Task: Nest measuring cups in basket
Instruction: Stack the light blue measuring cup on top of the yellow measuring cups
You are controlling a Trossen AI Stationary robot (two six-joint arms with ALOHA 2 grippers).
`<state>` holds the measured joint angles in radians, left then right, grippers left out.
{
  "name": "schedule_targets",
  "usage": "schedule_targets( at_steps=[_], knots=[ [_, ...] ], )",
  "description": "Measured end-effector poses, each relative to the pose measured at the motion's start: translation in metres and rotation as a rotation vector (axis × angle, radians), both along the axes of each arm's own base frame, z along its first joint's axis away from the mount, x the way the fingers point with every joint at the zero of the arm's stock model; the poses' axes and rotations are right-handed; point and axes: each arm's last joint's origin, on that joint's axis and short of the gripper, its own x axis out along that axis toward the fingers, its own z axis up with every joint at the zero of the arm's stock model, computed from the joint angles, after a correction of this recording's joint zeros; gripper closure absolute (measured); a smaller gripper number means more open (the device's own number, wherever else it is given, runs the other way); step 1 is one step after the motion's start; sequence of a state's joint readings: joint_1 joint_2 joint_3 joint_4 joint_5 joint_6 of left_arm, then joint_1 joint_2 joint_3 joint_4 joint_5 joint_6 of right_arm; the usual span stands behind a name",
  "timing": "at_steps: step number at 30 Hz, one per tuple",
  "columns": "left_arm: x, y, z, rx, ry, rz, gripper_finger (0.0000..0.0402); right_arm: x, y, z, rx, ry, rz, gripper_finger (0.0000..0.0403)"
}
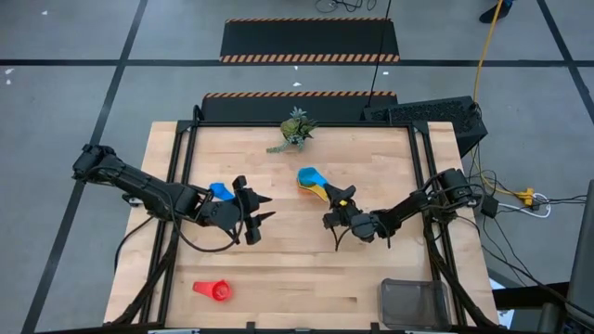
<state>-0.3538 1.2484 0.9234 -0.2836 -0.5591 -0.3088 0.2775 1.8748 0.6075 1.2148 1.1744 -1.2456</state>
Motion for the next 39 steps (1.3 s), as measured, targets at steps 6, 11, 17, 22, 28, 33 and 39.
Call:
schedule_targets(
  at_steps=[6,11,17,22,28,33,39],
  knots=[
    [0.0,0.0,0.0,0.0,0.0,0.0,0.022,0.0,0.0,0.0,0.002,-0.003,0.001,0.0385],
    [0.0,0.0,0.0,0.0,0.0,0.0,0.022,0.001,0.001,0.0,0.006,-0.002,0.026,0.0368],
    [0.0,0.0,0.0,0.0,0.0,0.001,0.022,0.001,0.001,0.0,0.006,-0.002,0.027,0.0344],
    [0.0,0.0,0.0,0.0,0.001,0.001,0.022,0.002,0.001,0.0,0.045,-0.039,0.066,0.0316],
    [0.0,-0.001,0.0,-0.001,0.001,-0.001,0.022,0.001,0.001,-0.003,0.066,-0.037,0.069,0.0289],
    [0.0,-0.001,0.0,-0.001,0.002,-0.001,0.022,0.0,0.001,-0.009,0.119,-0.052,0.059,0.0282],
    [0.0,0.0,0.0,-0.002,0.002,0.0,0.022,0.0,0.0,-0.011,0.163,-0.085,0.047,0.0281]
  ],
)
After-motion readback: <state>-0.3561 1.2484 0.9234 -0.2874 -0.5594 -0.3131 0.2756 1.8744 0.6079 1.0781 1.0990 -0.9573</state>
